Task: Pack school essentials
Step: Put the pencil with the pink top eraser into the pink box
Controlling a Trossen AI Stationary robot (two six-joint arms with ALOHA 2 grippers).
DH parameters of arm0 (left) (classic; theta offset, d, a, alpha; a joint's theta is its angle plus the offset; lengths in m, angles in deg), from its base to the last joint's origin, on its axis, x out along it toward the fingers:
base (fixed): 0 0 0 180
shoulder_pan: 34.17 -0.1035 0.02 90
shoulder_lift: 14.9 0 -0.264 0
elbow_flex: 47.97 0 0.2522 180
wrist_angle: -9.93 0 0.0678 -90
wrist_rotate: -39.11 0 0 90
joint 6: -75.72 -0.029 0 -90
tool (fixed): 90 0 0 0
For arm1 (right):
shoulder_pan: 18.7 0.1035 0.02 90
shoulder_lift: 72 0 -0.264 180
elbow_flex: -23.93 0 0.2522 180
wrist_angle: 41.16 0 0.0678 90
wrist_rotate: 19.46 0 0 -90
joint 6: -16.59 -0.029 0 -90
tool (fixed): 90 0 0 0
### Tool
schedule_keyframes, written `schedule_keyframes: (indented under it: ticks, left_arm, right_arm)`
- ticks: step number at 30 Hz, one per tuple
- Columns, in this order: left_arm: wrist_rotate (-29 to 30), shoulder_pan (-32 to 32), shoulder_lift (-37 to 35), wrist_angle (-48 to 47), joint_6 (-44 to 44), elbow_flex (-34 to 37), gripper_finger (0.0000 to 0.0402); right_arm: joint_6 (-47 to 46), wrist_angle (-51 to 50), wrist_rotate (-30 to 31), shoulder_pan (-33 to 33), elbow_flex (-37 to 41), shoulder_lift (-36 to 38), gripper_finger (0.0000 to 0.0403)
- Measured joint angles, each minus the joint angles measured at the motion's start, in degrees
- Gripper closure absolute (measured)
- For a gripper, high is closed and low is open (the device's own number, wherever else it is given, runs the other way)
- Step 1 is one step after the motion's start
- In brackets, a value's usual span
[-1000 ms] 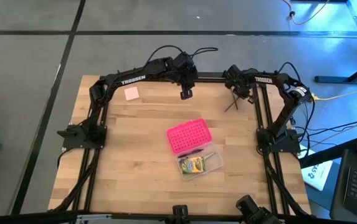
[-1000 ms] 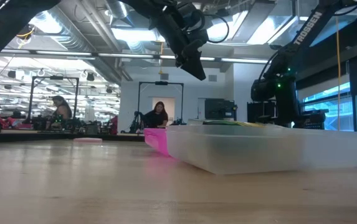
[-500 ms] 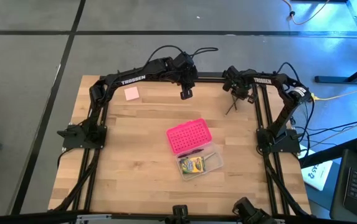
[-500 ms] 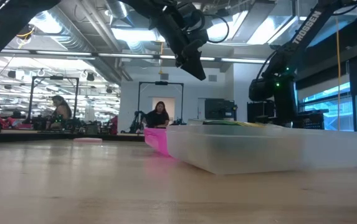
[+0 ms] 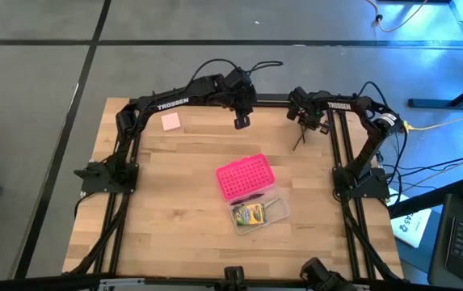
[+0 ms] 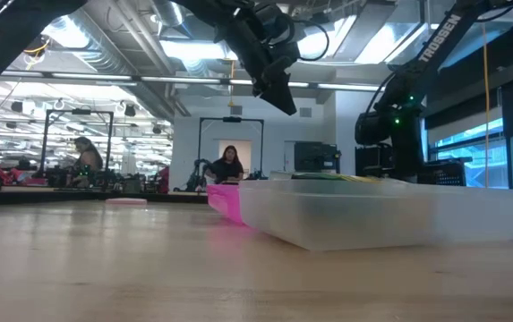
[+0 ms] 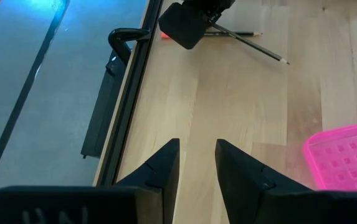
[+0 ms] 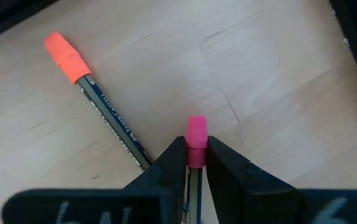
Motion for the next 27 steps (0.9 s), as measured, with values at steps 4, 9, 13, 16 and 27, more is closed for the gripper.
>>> schedule_keyframes:
  ticks: [4, 9, 13, 16, 27]
  left_arm:
    - [-0.01, 0.13, 0.00, -0.06, 0.21, 0.00, 0.0305]
    - [-1.44, 0.13, 0.00, -0.56, -0.25, 0.00, 0.0305]
    - [-1.49, 0.13, 0.00, -3.29, -0.27, -0.04, 0.0305]
    - [-1.53, 0.13, -0.03, -5.28, -0.27, -0.04, 0.0305]
    - [-15.04, -0.96, -1.44, -12.49, -0.40, -0.07, 0.0305]
  right_arm:
    - [3.04, 0.22, 0.02, -0.02, -0.11, 0.00, 0.0343]
    - [9.39, 0.03, 0.29, 0.46, -2.64, 0.00, 0.0343]
    - [16.72, -3.49, 3.53, 1.29, -6.91, 0.01, 0.0343]
    - [24.34, -6.05, 4.53, 2.08, -10.79, 0.04, 0.0343]
    - [49.64, -14.28, 4.68, 9.68, -25.40, 0.11, 0.0343]
